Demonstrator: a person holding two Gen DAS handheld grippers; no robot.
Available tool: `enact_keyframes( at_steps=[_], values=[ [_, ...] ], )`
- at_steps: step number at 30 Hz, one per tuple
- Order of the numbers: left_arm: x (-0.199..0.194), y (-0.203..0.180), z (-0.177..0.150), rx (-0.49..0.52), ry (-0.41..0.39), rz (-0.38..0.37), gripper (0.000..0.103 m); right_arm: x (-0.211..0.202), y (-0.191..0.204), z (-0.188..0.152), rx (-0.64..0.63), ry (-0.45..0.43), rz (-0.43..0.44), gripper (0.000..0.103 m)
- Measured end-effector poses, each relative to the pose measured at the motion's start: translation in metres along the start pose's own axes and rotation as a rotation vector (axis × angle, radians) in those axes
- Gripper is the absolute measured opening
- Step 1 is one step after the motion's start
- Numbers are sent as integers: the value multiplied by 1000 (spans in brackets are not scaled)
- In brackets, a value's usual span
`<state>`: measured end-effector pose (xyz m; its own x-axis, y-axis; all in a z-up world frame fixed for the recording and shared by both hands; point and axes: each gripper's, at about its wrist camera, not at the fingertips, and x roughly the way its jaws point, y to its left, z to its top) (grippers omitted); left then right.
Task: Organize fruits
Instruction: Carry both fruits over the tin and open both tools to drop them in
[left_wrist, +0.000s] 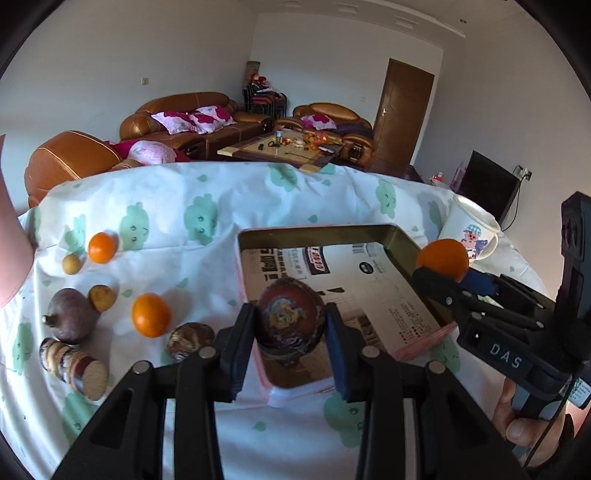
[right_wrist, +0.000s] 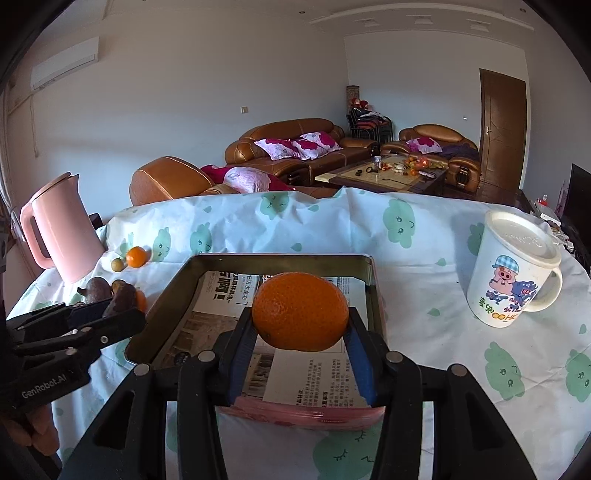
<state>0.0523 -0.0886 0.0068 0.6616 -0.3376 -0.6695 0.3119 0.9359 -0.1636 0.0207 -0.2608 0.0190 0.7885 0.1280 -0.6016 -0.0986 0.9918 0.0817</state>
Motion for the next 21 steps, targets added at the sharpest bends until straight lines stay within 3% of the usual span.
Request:
enact_keyframes(
  at_steps=[8,13,18,21],
  values=[
    [33,-20,2,21,72,5,39,18,-4,-6,0,72,10,50],
    [34,-26,-1,59,46,33,42,27,-4,-10,14,110,23,50],
    [23,-17,-1,51,-4,57,59,24,-6,-10,41,90,24,58],
    [17,-11,0,32,-18,20,65,20,-10,-8,68,65,43,64]
  ],
)
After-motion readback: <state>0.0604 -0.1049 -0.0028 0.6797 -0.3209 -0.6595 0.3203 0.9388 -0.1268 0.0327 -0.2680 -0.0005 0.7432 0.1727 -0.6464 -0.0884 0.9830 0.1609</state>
